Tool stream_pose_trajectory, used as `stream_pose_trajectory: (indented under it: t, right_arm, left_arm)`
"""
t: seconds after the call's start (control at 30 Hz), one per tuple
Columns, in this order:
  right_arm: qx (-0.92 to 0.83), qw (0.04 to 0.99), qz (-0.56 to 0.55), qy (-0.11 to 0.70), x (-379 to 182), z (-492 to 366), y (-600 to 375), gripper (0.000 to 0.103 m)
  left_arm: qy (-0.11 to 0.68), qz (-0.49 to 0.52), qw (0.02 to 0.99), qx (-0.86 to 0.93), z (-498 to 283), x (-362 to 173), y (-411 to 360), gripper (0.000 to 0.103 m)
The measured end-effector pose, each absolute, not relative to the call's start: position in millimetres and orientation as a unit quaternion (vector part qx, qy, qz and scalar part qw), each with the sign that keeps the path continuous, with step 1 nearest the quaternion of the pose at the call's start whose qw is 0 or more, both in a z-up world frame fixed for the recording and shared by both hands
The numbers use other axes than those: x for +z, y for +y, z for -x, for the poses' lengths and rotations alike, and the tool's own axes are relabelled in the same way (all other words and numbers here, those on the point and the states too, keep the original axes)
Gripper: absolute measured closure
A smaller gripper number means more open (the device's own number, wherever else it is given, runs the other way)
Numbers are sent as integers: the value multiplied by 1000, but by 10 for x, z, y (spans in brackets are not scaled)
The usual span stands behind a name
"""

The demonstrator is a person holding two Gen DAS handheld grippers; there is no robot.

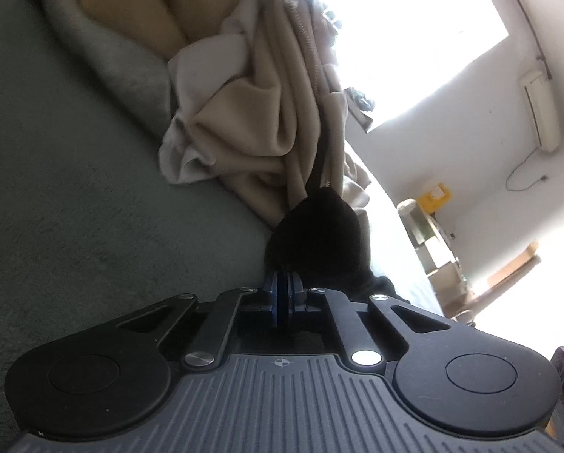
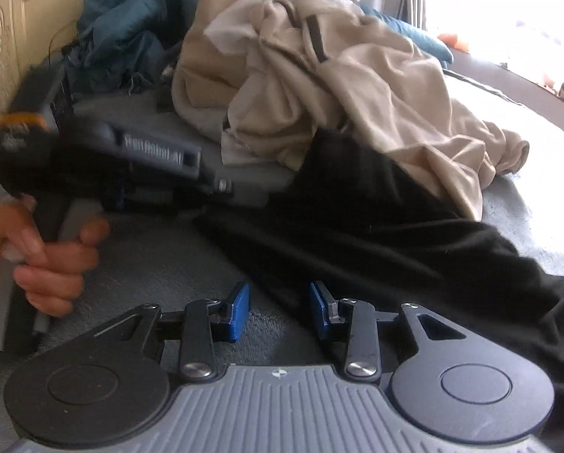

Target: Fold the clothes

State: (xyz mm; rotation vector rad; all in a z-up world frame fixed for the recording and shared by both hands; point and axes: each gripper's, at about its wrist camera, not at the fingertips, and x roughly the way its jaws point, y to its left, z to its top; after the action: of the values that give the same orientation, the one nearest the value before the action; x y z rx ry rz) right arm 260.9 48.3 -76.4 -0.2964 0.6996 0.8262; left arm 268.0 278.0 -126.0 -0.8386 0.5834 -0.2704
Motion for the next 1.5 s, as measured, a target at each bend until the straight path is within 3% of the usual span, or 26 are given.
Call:
stream_pose_trajectory:
  t: [0.07,0.17,0.33,0.43,0.63,0.7,0.77,0.87,1.03,1.4,1.5]
  right_arm:
    - [387,856,104,327,-607,-2655,333,65]
    - [372,868,67,321,-399,-2799,174,65]
    - [396,866,126,279,-231,-3094,471,64]
    - [422,849,214,235,-219,-3219,781,63]
    - [446,793,350,223,-416,-3374,1262,63]
    - [446,786,358,234,-477,-3444,1322,68]
    - [451,785,352,238,-495,-3460,1323,101]
    - [463,797,322,217,-436,-3410,1248,101]
    - [481,818,249,195,-364,-3470,1174,101]
    - [478,819,260,181,-681,-3716,1407,101]
    - [479,823,234,194,-665,-3790,1396,95]
  left_arm:
    - [277,404,859,-147,-2658,-1243,2792,74]
    - [282,367,871,-166,-2620,-1169,2683,60]
    - [290,293,897,-158,-2581,-1134,2466,60]
    - [290,278,902,-158,-2578,-1149,2428,61]
    - [285,256,910,-161,-2583,-1176,2374,61]
    - [284,250,912,-158,-2580,-1177,2362,62]
    - [284,244,915,-152,-2573,-1175,2354,69]
    - [285,245,916,-137,-2538,-1171,2364,84]
    - [284,248,918,-123,-2504,-1162,2379,98]
    - [281,217,928,-109,-2376,-1133,2318,101]
    - [289,234,922,-113,-2419,-1178,2364,100]
